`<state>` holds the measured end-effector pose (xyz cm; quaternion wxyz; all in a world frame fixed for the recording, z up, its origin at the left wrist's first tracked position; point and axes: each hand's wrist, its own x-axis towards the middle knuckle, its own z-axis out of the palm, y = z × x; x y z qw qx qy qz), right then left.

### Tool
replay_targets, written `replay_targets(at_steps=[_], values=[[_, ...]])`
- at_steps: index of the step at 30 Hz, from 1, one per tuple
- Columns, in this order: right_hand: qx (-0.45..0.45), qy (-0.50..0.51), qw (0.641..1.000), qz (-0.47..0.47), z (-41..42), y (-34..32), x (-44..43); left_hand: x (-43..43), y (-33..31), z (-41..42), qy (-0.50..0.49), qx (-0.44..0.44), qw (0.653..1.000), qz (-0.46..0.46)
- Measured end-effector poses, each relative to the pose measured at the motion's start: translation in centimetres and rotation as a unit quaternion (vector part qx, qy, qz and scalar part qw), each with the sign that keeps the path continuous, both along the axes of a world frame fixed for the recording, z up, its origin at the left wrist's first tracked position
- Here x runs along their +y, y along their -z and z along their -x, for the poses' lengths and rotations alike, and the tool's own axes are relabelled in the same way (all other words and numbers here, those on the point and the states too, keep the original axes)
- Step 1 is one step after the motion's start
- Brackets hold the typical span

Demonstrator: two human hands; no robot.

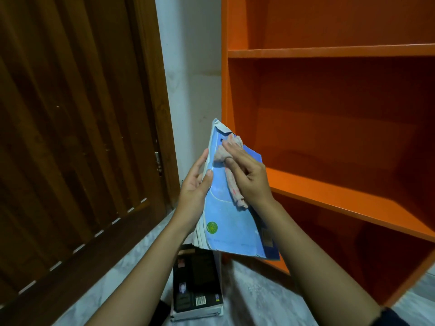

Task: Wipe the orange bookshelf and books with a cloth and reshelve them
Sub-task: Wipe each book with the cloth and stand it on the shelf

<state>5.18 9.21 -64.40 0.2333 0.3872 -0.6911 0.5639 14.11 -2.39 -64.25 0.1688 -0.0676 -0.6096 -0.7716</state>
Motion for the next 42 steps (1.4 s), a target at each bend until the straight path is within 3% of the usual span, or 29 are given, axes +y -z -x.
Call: replay_targets(at_steps=[4, 8, 11, 14, 16, 18, 21, 24, 26, 28, 30, 32, 34, 35, 36, 38, 40, 42], values=[[-0.201, 0.016, 0.974, 0.107, 1.0, 1.1, 0.9, 0.3, 0.2, -0.6, 0.008, 0.004, 1.0, 0.012], [-0.322, 0.074, 0.94, 0.082, 1.2, 4.9, 1.1, 1.0, 0.3, -0.8, -0.043, 0.028, 0.998, 0.044], [-0.321, 0.116, 0.935, 0.099, 0.1, 4.6, 0.9, 1.5, 0.7, -0.8, -0.061, 0.03, 0.997, 0.047], [-0.261, 0.101, 0.953, 0.116, -1.7, 1.4, -0.1, 2.0, 0.9, -1.0, -0.052, 0.03, 0.997, 0.039], [-0.199, 0.064, 0.973, 0.098, -3.2, 0.2, -0.8, 1.9, 0.8, -1.0, -0.063, 0.031, 0.997, 0.024], [-0.097, 0.046, 0.994, 0.024, -4.7, 0.6, -0.9, 1.2, 0.6, -1.1, -0.087, 0.028, 0.996, 0.005], [0.024, 0.009, 0.999, -0.043, -5.3, 2.8, -0.1, -0.1, 0.6, -1.3, -0.093, 0.024, 0.994, -0.051], [-0.12, 0.019, 0.991, 0.058, -5.5, 4.7, 1.0, -0.5, 0.5, -1.8, -0.092, 0.028, 0.992, -0.084], [-0.256, 0.053, 0.957, 0.124, -5.6, 5.5, 1.0, -0.3, 0.3, -1.9, -0.101, 0.033, 0.992, -0.074], [-0.281, 0.088, 0.946, 0.135, -6.4, 5.9, 0.6, 0.1, 0.1, -1.9, -0.111, 0.035, 0.992, -0.045], [-0.216, 0.083, 0.965, 0.121, -8.2, 5.6, 0.2, 0.2, 0.1, -1.7, -0.124, 0.033, 0.991, -0.027], [-0.07, 0.048, 0.994, 0.069, -9.5, 6.0, 0.3, 0.0, -0.1, -1.6, -0.143, 0.032, 0.989, -0.028], [0.094, 0.001, 0.995, -0.017, -9.9, 7.2, 0.8, -0.6, -0.3, -1.7, -0.151, 0.039, 0.987, -0.039], [0.129, -0.014, 0.991, -0.044, -9.6, 7.8, 1.2, -0.9, -0.4, -1.9, -0.142, 0.039, 0.988, -0.052], [0.116, -0.015, 0.992, -0.041, -9.2, 8.5, 1.5, -1.2, -0.5, -2.1, -0.13, 0.037, 0.989, -0.065], [-0.022, 0.032, 0.998, 0.042, -8.8, 9.2, 1.6, -1.6, -0.7, -2.4, -0.11, 0.036, 0.99, -0.08], [-0.194, 0.086, 0.963, 0.164, -8.3, 8.8, 1.7, -1.8, -1.1, -2.9, -0.096, 0.034, 0.992, -0.074], [-0.301, 0.109, 0.915, 0.247, -7.3, 8.2, 2.0, -1.8, -1.3, -3.3, -0.076, 0.034, 0.995, -0.058]])
